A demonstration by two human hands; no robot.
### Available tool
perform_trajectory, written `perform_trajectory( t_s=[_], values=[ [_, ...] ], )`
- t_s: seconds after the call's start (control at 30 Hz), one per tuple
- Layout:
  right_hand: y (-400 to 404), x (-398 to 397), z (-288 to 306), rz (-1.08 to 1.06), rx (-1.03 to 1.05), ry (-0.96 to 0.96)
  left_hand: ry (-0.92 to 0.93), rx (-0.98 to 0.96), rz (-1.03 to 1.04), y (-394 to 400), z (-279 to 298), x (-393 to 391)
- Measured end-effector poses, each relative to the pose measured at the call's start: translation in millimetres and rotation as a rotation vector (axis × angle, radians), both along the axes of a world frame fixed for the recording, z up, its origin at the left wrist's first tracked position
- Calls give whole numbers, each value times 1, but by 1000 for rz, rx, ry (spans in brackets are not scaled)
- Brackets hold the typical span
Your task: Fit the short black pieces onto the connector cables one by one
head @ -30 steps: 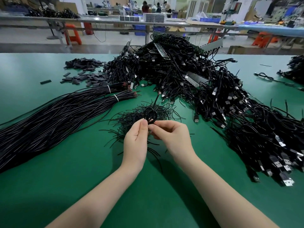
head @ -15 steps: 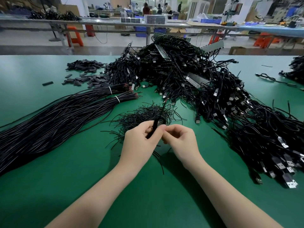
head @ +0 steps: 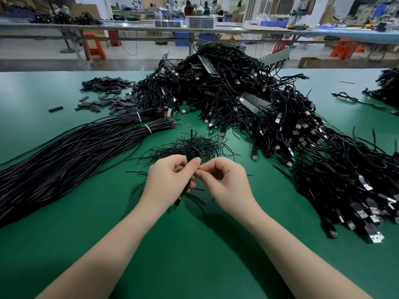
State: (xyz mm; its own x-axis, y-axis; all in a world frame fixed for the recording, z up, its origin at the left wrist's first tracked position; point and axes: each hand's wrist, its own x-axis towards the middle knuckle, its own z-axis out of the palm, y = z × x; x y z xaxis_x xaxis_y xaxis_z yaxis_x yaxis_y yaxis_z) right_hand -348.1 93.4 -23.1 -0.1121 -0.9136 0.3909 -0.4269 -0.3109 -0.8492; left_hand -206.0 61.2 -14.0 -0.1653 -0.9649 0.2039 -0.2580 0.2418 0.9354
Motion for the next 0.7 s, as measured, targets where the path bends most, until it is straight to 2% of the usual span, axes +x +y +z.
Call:
perform_trajectory(
  t_s=[0.07, 0.13, 0.2, 0.33, 0.4, 0.47, 0.57, 0.7],
  values=[
    [0, -1, -1, 17, -21, 9, 105, 126, -45, -1, 3, 2],
    [0, -2, -1, 51, 11, -43, 128, 170, -76, -2, 4, 4],
    [0, -5, 0, 58, -12, -11, 142, 184, -89, -2, 6, 5],
    [-2, -8, 0, 34, -354, 386, 172, 296, -99, 0, 7, 4],
    [-2, -9, 0, 45, -589, 653, 202, 430, -125, 0, 9, 4],
    [-1, -12, -1, 59, -757, 811, 265, 605, -166, 0, 12, 5],
    [1, -17, 0, 27, -833, 823, 416, 815, -278, -2, 13, 8],
    [1, -20, -2, -11, -849, 782, 572, 897, -350, -2, 8, 9]
  ],
)
